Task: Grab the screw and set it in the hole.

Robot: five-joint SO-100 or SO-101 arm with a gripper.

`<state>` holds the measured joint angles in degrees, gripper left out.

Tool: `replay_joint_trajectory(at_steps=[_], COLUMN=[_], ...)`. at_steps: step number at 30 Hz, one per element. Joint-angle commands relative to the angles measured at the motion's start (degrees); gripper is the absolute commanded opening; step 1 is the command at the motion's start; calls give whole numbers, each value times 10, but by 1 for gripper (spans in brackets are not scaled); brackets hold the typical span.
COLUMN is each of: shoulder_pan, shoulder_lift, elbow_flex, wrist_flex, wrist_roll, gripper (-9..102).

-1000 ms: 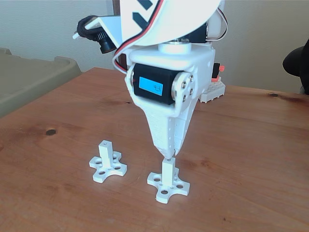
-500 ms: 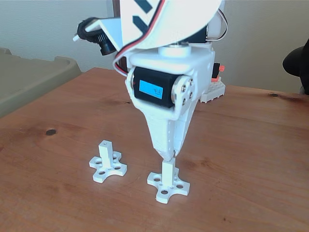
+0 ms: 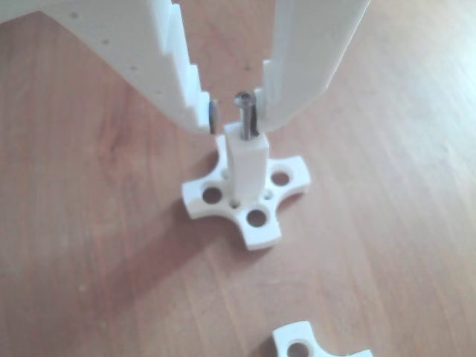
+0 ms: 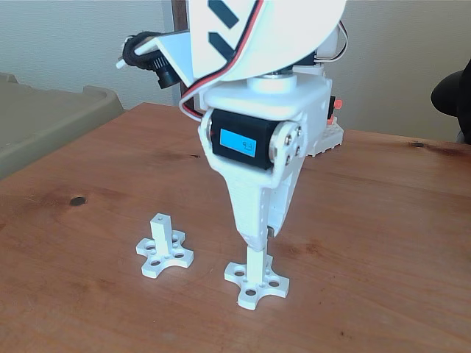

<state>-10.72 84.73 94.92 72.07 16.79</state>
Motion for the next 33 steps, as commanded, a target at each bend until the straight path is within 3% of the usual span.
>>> replay_joint_trajectory(at_steps=[1, 13, 15, 17, 33], shoulder_pan=[-6, -2, -5, -9, 8], shoulder_lift=[12, 20, 35, 41, 145], elbow_flex=[-16, -25, -43, -48, -7], wrist_flex=[4, 23, 82, 100, 100], wrist_roll=[-1, 4, 11, 18, 17], gripper=[8, 17, 36, 42, 45])
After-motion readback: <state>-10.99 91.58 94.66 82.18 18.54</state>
